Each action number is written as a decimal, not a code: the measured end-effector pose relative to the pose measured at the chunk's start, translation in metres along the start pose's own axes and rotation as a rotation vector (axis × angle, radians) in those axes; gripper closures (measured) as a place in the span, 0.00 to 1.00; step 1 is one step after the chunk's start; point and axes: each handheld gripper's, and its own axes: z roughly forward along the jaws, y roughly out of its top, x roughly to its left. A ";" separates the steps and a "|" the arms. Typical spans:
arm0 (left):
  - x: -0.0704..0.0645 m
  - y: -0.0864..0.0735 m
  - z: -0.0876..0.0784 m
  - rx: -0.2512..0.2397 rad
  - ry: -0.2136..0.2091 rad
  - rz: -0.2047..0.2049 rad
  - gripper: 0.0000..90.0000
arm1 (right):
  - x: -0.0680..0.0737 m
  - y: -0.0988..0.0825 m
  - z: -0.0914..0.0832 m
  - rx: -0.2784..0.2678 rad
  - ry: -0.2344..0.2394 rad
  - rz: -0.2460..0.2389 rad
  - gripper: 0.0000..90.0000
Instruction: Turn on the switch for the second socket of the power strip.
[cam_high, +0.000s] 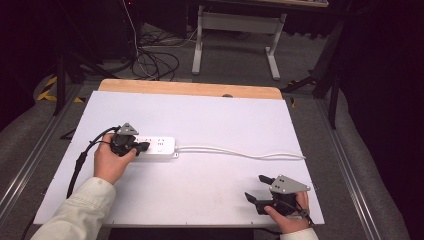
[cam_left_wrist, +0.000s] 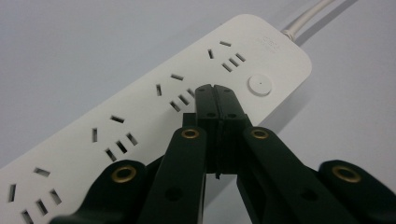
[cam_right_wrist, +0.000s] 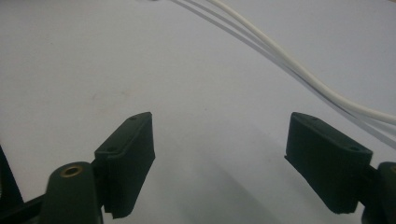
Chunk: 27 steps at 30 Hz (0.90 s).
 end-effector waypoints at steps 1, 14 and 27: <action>0.000 0.000 0.000 0.003 0.003 0.009 1.00 | 0.000 0.000 0.000 0.000 0.000 0.000 0.26; -0.002 -0.001 0.002 0.007 0.007 0.017 1.00 | 0.001 0.000 0.000 -0.001 0.001 -0.002 0.26; -0.001 -0.002 0.002 0.011 0.000 0.021 1.00 | 0.001 0.000 0.001 0.004 0.004 -0.002 0.26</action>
